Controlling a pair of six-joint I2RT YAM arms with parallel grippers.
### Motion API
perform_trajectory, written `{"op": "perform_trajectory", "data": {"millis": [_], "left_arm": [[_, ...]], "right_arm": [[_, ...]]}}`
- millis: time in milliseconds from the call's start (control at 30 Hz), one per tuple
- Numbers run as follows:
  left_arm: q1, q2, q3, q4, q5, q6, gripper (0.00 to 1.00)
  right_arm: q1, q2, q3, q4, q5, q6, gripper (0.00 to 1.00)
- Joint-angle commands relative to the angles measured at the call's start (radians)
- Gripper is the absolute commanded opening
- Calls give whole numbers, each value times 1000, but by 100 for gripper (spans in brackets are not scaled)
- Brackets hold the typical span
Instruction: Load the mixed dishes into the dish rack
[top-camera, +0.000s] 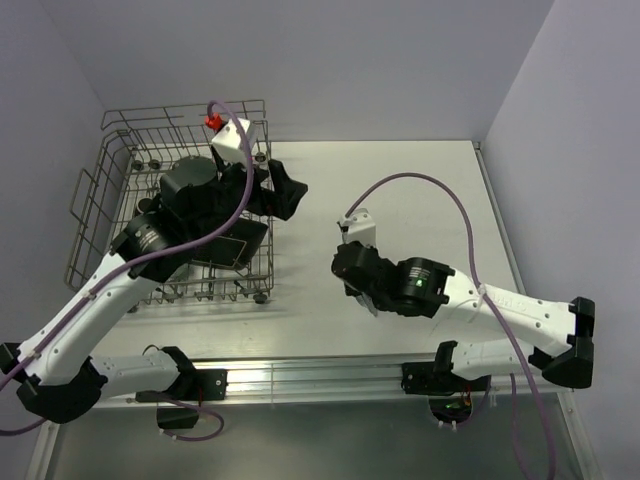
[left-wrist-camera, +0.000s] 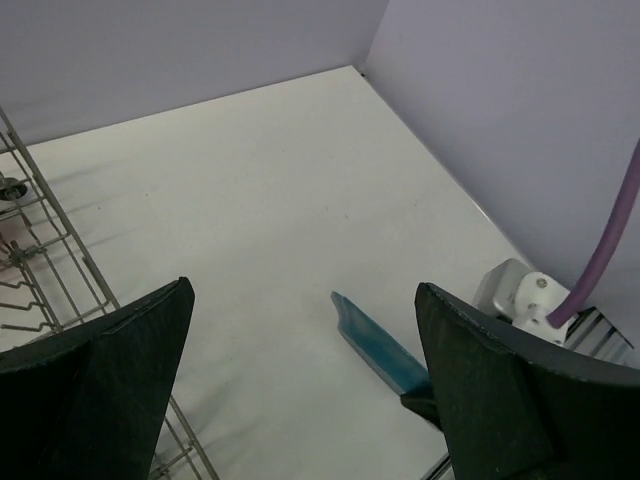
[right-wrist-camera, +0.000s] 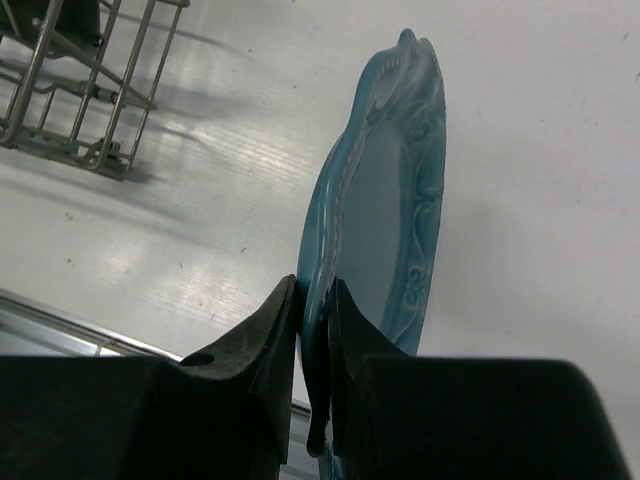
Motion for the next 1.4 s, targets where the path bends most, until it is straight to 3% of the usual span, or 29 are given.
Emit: {"op": "perform_trajectory", "data": {"millis": [0, 67, 200, 367, 500, 600, 633, 867, 1067, 1367], "left_arm": [[92, 70, 107, -2, 118, 90, 99], [148, 108, 163, -77, 141, 89, 99], [318, 206, 330, -201, 374, 60, 99], [361, 248, 380, -277, 561, -11, 99], [361, 135, 146, -75, 759, -132, 99], [360, 69, -21, 180, 960, -259, 99], [360, 55, -60, 296, 1001, -290, 99], [360, 22, -218, 602, 1298, -483, 99], [354, 21, -255, 728, 1511, -612, 99], [214, -40, -353, 630, 1525, -545, 99]], "right_arm": [[-73, -96, 62, 105, -108, -151, 0], [-122, -121, 56, 111, -180, -174, 0], [-243, -173, 69, 111, -470, -220, 0], [-296, -152, 198, 5, -645, -198, 0], [-299, -176, 250, -33, -785, -159, 0], [-300, -201, 308, -44, -897, -160, 0], [-300, -204, 333, -45, -940, -160, 0], [-317, -219, 341, -7, -1144, -116, 0], [-337, -212, 299, 68, -1329, -74, 0], [-418, -179, 312, 224, -1547, 59, 0]]}}
